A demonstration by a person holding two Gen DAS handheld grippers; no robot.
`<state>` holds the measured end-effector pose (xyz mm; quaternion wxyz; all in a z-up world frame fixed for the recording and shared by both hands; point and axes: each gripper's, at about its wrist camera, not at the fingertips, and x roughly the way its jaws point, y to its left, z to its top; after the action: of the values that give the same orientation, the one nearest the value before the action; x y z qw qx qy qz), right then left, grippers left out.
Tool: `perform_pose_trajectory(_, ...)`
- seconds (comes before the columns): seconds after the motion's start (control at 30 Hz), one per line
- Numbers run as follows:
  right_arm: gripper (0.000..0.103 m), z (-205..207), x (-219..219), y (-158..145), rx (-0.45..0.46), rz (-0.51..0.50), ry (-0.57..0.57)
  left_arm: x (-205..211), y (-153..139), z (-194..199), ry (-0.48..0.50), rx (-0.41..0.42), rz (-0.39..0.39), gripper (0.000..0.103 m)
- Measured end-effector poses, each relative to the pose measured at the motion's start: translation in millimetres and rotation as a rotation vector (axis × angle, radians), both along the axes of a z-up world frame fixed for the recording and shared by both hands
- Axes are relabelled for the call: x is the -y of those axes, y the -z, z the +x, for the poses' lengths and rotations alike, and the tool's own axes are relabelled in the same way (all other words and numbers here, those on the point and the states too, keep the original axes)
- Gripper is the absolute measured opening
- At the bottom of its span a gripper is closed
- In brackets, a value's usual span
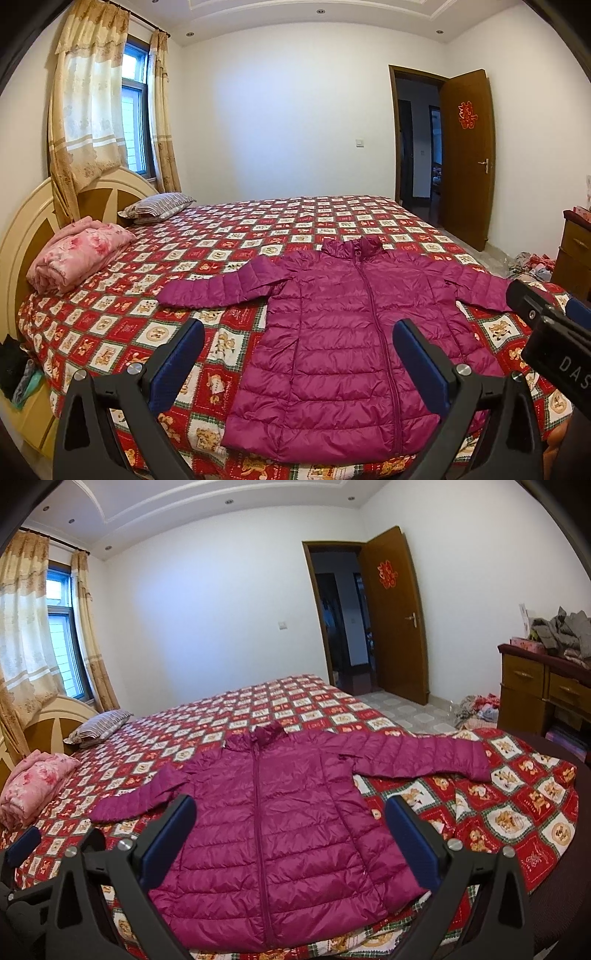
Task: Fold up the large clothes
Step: 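Grasp the jacket sleeve with the right gripper and lift it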
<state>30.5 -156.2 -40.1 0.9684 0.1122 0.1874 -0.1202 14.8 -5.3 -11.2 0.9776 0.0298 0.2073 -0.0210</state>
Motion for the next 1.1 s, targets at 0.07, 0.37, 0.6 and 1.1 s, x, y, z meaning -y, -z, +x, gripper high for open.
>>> perform_pose_trajectory(0.07, 0.103, 4.1, 4.1, 2.6, -0.009, -0.005, 0.013, 0.0, 2.0, 5.7, 0.014, 0.006, -0.005, 0.102)
perform_pose_trajectory(0.37, 0.103, 46.5, 46.1, 28.5, -0.095, 0.012, 0.069, -5.6, 26.8, 74.8, 0.086, -0.091, -0.076, 0.102)
perform_pose_trajectory(0.6, 0.103, 69.5, 110.6, 53.5, -0.182, 0.13, 0.211, -14.1, 46.5, 128.7, 0.078, -0.149, -0.074, 0.102)
perform_pose_trajectory(1.1, 0.087, 79.5, 323.0, 100.7, -0.177, 0.382, 0.623, -69.4, 114.7, 276.1, -0.004, -0.302, -0.155, 0.102)
